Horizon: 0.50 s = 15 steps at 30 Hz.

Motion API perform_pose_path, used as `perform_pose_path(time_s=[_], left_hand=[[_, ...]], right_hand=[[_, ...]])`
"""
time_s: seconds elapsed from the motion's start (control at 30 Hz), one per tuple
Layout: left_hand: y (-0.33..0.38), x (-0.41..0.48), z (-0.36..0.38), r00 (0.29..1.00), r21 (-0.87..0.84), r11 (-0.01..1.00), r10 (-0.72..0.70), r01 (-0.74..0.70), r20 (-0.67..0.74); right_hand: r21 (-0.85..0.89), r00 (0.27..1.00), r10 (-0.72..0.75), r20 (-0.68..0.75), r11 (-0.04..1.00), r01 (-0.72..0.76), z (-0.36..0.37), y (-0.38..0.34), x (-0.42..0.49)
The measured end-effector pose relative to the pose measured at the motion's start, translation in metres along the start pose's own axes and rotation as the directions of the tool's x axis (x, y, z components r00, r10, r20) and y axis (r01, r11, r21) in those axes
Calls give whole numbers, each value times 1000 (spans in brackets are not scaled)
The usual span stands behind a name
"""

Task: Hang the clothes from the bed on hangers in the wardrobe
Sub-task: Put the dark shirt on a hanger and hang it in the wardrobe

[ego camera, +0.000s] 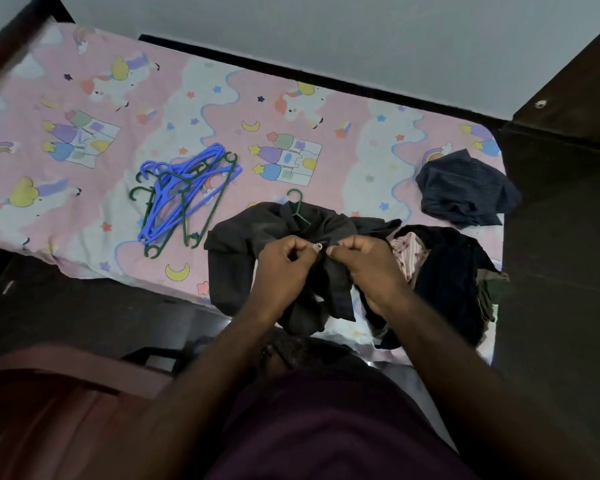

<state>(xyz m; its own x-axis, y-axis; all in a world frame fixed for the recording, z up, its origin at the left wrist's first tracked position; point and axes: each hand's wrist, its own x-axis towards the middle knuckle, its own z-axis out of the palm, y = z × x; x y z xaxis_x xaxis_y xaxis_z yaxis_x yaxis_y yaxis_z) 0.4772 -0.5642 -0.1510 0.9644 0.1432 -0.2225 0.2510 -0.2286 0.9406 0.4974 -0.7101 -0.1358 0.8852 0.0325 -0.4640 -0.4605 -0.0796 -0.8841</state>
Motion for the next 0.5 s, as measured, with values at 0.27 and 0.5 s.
perform_pose_path(time_s=[0.27, 0.5], left_hand=[[7, -2, -8, 995, 53, 996, 61, -65, 81], [1, 0, -11, 991, 123, 992, 21, -38, 134]], right_hand=[[5, 992, -101, 81, 995, 101, 2, -6, -9], [-51, 993, -97, 68, 994, 100, 3, -1, -17]])
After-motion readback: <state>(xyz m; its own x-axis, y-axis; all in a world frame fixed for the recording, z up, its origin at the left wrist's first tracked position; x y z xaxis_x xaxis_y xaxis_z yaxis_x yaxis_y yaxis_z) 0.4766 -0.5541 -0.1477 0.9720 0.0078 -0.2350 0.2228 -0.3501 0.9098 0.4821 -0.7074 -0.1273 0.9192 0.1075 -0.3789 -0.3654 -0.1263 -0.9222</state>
